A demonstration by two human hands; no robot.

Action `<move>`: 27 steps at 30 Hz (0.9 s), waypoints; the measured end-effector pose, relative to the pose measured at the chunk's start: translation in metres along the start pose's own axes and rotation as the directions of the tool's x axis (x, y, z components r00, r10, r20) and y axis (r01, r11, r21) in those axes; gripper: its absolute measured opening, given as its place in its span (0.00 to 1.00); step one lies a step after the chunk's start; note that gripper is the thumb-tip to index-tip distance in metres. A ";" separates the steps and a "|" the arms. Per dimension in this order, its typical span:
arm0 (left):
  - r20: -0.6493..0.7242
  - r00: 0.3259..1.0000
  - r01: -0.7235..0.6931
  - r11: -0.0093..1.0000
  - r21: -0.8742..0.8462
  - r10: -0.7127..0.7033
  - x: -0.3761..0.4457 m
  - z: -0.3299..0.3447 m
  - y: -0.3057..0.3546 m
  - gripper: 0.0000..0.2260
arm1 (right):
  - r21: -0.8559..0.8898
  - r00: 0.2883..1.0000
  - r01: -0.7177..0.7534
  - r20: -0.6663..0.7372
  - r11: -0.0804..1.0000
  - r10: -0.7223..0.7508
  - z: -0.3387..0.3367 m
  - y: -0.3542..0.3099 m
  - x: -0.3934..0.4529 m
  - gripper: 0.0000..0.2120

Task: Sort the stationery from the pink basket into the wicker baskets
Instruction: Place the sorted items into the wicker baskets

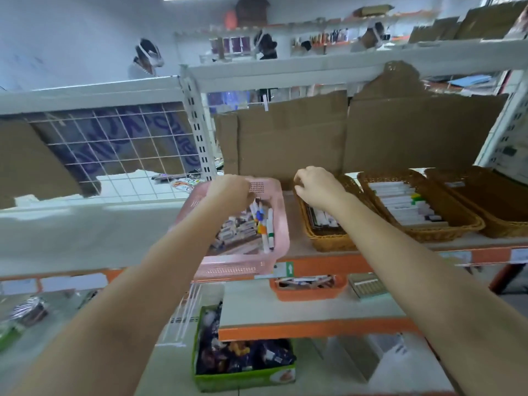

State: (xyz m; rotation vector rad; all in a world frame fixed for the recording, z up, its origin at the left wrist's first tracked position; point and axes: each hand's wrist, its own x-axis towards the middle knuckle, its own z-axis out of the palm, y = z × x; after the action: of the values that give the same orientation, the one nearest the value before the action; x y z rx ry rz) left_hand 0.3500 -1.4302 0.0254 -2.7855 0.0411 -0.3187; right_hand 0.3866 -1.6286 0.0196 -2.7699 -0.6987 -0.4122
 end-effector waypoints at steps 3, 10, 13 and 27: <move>0.016 0.999 0.039 0.999 0.001 -0.039 -0.007 0.016 -0.039 0.16 | 0.005 1.000 0.008 0.008 1.000 -0.008 0.012 -0.035 0.018 0.13; 0.096 0.988 0.129 0.983 -0.132 -0.117 -0.025 0.061 -0.080 0.11 | 0.003 0.981 0.007 0.194 1.000 -0.007 0.062 -0.077 0.039 0.11; 0.148 0.984 0.121 0.985 -0.123 -0.103 -0.024 0.077 -0.083 0.13 | -0.033 0.962 0.033 0.271 0.999 -0.023 0.078 -0.082 0.051 0.12; 0.111 0.993 0.061 0.985 -0.164 -0.043 0.022 0.121 -0.092 0.16 | 0.170 0.856 0.196 0.450 0.966 -0.253 0.139 -0.094 0.149 0.09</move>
State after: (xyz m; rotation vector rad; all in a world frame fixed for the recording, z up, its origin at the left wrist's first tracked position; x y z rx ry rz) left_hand 0.3975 -1.3057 -0.0506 -2.9697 -0.0323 -0.1856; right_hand 0.4948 -1.4428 -0.0435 -2.6955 -1.1240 0.2737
